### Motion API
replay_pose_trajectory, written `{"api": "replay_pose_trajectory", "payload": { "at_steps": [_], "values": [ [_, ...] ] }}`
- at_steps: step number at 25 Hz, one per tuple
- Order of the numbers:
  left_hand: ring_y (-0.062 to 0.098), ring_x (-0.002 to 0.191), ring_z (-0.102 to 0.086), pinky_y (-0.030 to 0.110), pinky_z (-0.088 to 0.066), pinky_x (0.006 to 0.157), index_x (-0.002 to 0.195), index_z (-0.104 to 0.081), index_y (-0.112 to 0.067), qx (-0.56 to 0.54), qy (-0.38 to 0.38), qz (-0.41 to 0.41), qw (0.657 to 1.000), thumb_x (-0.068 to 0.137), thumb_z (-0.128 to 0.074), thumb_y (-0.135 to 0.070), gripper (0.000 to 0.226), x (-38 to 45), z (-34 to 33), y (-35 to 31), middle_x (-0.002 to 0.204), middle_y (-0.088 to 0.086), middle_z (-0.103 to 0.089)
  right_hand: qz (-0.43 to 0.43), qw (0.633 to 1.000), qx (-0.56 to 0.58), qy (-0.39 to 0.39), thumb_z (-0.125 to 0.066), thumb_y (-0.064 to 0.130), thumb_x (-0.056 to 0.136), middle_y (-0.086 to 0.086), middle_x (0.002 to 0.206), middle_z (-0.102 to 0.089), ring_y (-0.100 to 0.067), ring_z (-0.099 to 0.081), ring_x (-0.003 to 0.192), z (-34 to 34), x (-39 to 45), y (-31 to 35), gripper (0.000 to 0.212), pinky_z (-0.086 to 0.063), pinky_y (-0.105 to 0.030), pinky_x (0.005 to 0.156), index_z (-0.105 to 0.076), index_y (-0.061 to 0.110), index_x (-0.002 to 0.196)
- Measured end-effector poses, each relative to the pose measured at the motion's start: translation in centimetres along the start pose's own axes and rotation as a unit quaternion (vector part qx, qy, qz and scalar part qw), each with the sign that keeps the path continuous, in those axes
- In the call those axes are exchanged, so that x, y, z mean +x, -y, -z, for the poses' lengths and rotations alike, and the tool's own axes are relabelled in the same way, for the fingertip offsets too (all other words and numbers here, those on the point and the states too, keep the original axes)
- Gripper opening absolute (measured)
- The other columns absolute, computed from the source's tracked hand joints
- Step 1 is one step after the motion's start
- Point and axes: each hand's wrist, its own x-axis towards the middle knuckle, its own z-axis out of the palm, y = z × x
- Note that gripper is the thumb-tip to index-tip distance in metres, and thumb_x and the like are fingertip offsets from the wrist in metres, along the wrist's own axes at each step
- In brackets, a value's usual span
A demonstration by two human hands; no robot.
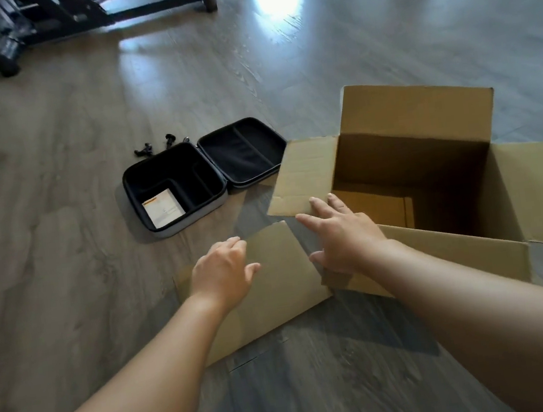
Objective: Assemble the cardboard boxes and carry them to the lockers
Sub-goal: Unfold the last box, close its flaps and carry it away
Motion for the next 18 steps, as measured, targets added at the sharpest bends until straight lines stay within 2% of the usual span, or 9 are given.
{"api": "replay_pose_trajectory", "payload": {
  "at_steps": [5,7,9,11,13,15,16,18],
  "values": [
    [0.019,0.100,-0.058,0.038,-0.053,0.081,0.098,-0.056,-0.018,0.018,0.051,0.104,0.993,0.097,-0.055,-0.050,0.032,-2.6,0.1,6.2,0.107,-0.004,-0.061,-0.013,0.997,-0.077,-0.025,-0.065,0.042,0.094,-0.005,0.170,-0.013,-0.032,-0.003,0.156,-0.2,-0.3,-1.2,0.078,-0.023,-0.059,0.120,-0.025,0.033,0.159],
    [0.019,0.094,-0.058,0.038,-0.054,0.079,0.090,-0.052,-0.020,0.029,0.086,0.140,0.986,0.097,-0.052,-0.053,0.034,-3.3,-0.3,8.0,0.102,-0.002,-0.061,0.029,0.991,-0.119,-0.059,-0.062,0.030,0.096,-0.012,0.168,-0.020,-0.031,-0.008,0.156,-0.2,-0.1,-0.6,0.073,-0.017,-0.054,0.124,-0.027,0.020,0.159],
    [0.021,0.093,-0.058,0.040,-0.055,0.080,0.091,-0.052,-0.019,0.039,0.128,0.169,0.976,0.097,-0.050,-0.054,0.036,-3.9,-1.1,9.2,0.102,0.001,-0.061,0.085,0.985,-0.138,-0.057,-0.054,0.019,0.098,-0.016,0.165,-0.024,-0.031,-0.013,0.156,-0.8,0.3,1.4,0.064,-0.014,-0.048,0.126,-0.030,0.010,0.157],
    [0.023,0.093,-0.060,0.040,-0.055,0.082,0.097,-0.054,-0.017,0.051,0.168,0.178,0.968,0.099,-0.048,-0.053,0.037,-4.6,-2.0,9.6,0.102,0.004,-0.062,0.079,0.989,-0.124,-0.016,-0.048,0.014,0.097,-0.019,0.160,-0.035,-0.033,-0.024,0.153,-2.3,0.8,3.8,0.058,-0.021,-0.045,0.124,-0.038,0.004,0.153],
    [0.025,0.096,-0.063,0.039,-0.055,0.083,0.104,-0.057,-0.016,0.062,0.192,0.175,0.964,0.100,-0.047,-0.051,0.036,-5.0,-2.8,9.4,0.105,0.005,-0.063,0.015,0.996,-0.070,0.050,-0.049,0.017,0.094,-0.015,0.138,-0.052,-0.033,-0.043,0.136,-3.8,1.2,5.5,0.046,-0.038,-0.041,0.111,-0.052,0.004,0.138],
    [0.026,0.099,-0.063,0.037,-0.054,0.082,0.110,-0.057,-0.015,0.056,0.203,0.173,0.962,0.101,-0.047,-0.049,0.037,-5.0,-3.4,9.1,0.108,0.007,-0.064,-0.046,0.993,-0.013,0.106,-0.055,0.026,0.093,-0.008,0.120,-0.050,-0.027,-0.047,0.119,-4.9,1.6,6.3,0.039,-0.046,-0.038,0.092,-0.054,0.007,0.127],
    [0.027,0.100,-0.063,0.038,-0.054,0.082,0.113,-0.056,-0.013,0.048,0.206,0.174,0.962,0.101,-0.048,-0.048,0.037,-4.9,-3.7,9.1,0.109,0.007,-0.064,-0.066,0.989,0.005,0.129,-0.057,0.031,0.094,-0.008,0.120,-0.048,-0.027,-0.047,0.117,-5.5,1.9,6.4,0.041,-0.046,-0.039,0.088,-0.052,0.008,0.127],
    [0.029,0.104,-0.063,0.039,-0.054,0.084,0.118,-0.054,-0.010,0.035,0.214,0.178,0.960,0.101,-0.049,-0.046,0.040,-4.7,-4.4,9.1,0.113,0.010,-0.064,-0.101,0.981,0.038,0.163,-0.057,0.040,0.095,-0.009,0.127,-0.044,-0.029,-0.045,0.122,-6.9,2.3,6.2,0.046,-0.048,-0.044,0.091,-0.047,0.011,0.130]
  ]
}}
